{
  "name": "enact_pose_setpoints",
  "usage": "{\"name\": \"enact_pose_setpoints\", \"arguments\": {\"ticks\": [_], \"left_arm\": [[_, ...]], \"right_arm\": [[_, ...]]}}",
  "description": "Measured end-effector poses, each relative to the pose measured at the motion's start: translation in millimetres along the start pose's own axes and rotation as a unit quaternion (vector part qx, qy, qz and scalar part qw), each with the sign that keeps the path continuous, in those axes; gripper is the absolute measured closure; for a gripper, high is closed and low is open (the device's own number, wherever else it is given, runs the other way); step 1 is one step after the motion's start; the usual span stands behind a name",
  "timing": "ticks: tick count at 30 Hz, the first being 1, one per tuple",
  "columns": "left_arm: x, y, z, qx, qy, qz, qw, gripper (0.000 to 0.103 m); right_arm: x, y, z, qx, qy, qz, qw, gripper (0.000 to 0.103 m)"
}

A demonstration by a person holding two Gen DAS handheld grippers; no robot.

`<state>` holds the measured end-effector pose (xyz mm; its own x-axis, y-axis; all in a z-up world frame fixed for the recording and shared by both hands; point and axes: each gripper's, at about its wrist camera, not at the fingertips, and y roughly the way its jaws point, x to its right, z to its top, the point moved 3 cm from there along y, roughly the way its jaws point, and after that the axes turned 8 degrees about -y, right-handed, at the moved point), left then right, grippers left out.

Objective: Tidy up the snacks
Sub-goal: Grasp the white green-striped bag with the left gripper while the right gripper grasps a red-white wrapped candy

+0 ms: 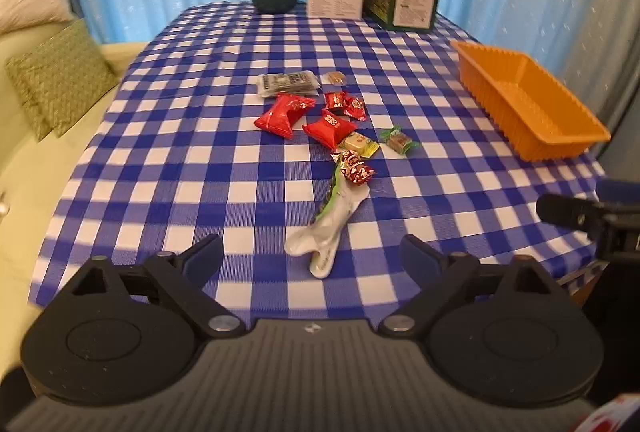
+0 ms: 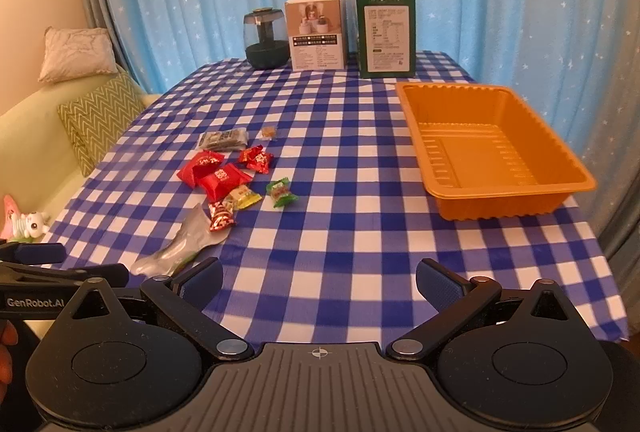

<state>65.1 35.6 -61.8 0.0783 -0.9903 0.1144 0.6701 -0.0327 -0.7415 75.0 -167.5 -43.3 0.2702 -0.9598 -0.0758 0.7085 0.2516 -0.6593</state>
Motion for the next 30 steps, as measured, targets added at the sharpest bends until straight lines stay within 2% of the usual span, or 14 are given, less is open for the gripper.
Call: {"name": "enact_pose_setpoints", "arguments": {"ticks": [3, 9, 12, 14, 15, 22, 25, 26, 28, 30], "left_arm": [[-3.9, 19.6, 4.2, -0.006, 0.017, -0.014, 0.9997, 0.016], [-1.4, 59.6, 12.6, -0.028, 0.057, -0.064, 0.9959, 0.035], [-1.5, 76.7, 15.0, -0.042, 0.071, -0.075, 0.9937, 0.047], [-1.2, 85.6, 16.5, -0.052, 0.077, -0.082, 0.9922, 0.062], [0.0, 89.5, 18.0, -0.056, 0.081, -0.085, 0.9916, 0.065], [7.0, 100.7, 17.4, -0.075, 0.119, -0.081, 0.9868, 0.079], [6.4, 98.5, 14.9, -0.072, 0.125, -0.075, 0.9867, 0.079], [5.3, 97.5, 14.4, -0.072, 0.124, -0.071, 0.9871, 0.079], [1.3, 95.2, 14.2, -0.068, 0.126, -0.059, 0.9879, 0.079], [-5.7, 92.2, 16.2, -0.064, 0.120, -0.049, 0.9894, 0.079]], "right_arm": [[1.6, 17.7, 1.3, -0.001, 0.004, 0.001, 1.000, 0.001], [4.5, 53.0, -4.0, -0.016, 0.009, 0.007, 1.000, 0.001], [6.1, 66.4, -6.2, -0.024, 0.009, 0.007, 1.000, 0.001], [7.6, 72.4, -7.8, -0.027, 0.011, 0.009, 1.000, 0.001], [8.6, 75.1, -8.4, -0.030, 0.012, 0.009, 0.999, 0.001], [8.3, 88.1, -4.2, -0.035, 0.015, 0.015, 0.999, 0.001], [2.6, 90.4, 0.0, -0.029, 0.011, 0.023, 0.999, 0.002], [0.3, 91.7, 1.6, -0.027, 0.008, 0.026, 0.999, 0.004], [-5.2, 94.8, 3.9, -0.027, 0.002, 0.039, 0.999, 0.018], [-10.7, 99.2, 6.5, -0.026, -0.001, 0.049, 0.998, 0.021]]}}
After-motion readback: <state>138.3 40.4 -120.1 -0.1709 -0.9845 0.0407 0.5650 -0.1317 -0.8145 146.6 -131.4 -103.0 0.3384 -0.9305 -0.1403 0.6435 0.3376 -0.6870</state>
